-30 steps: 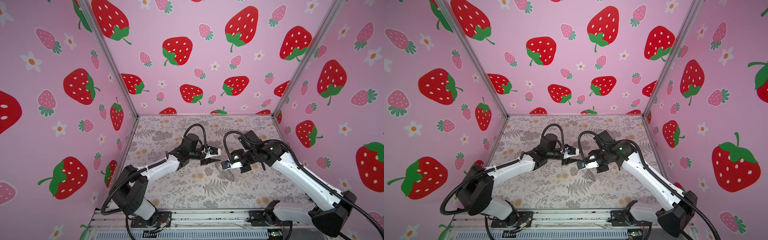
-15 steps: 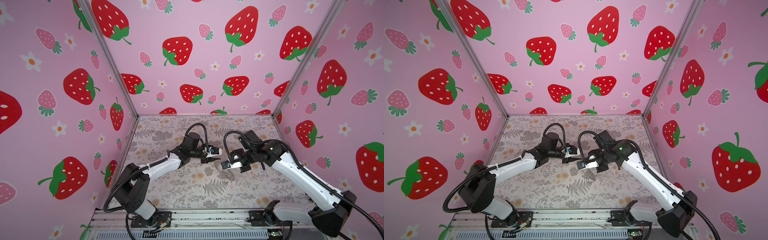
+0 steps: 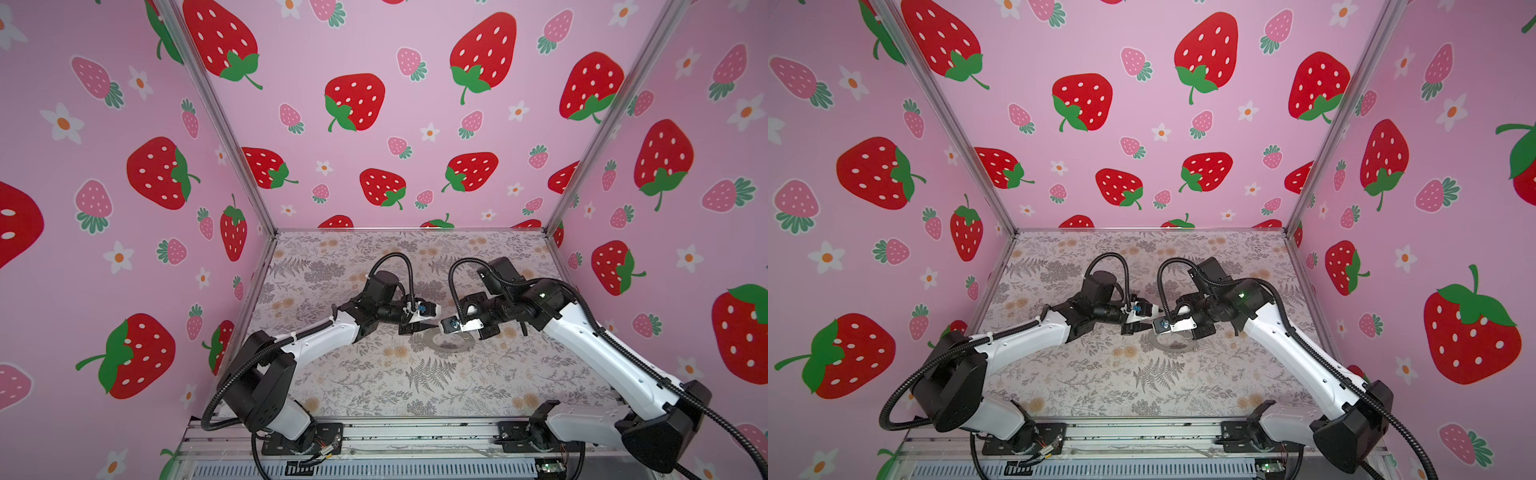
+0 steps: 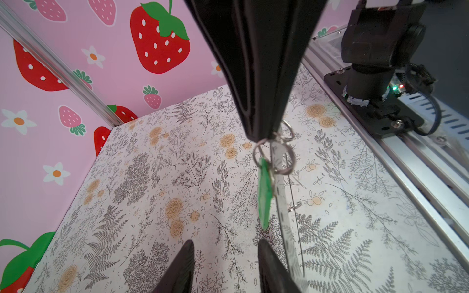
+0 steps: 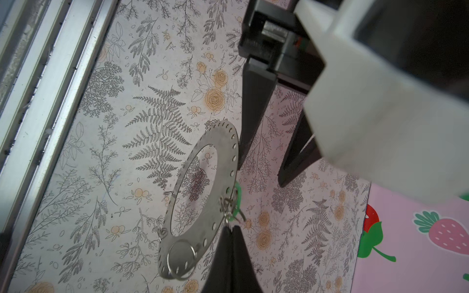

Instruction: Put the keys on the keyring

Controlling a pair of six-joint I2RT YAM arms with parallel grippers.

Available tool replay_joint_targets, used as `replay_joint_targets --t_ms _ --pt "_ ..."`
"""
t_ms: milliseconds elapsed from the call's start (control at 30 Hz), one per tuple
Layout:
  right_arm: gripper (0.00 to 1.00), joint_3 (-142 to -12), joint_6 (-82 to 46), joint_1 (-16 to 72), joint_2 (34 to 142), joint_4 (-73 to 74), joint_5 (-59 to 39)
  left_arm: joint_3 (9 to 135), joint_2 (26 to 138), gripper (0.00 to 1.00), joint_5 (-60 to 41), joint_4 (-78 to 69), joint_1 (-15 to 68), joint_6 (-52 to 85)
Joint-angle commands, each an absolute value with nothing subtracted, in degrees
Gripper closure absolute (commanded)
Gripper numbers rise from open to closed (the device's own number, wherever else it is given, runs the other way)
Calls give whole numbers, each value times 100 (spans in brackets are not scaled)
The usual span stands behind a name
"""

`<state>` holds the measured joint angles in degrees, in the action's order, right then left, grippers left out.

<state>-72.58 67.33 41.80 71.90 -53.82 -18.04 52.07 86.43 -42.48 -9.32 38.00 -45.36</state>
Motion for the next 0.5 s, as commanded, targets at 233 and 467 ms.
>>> replay_joint_targets --t_ms 233,467 --pt "100 -7205 6847 4140 7262 -5166 -2092 5217 8447 55 -4599 -1106 3831 -4174" --pt "100 -7174 6811 4140 7223 -4978 -2072 5271 8494 54 -4725 -874 3832 -4254"
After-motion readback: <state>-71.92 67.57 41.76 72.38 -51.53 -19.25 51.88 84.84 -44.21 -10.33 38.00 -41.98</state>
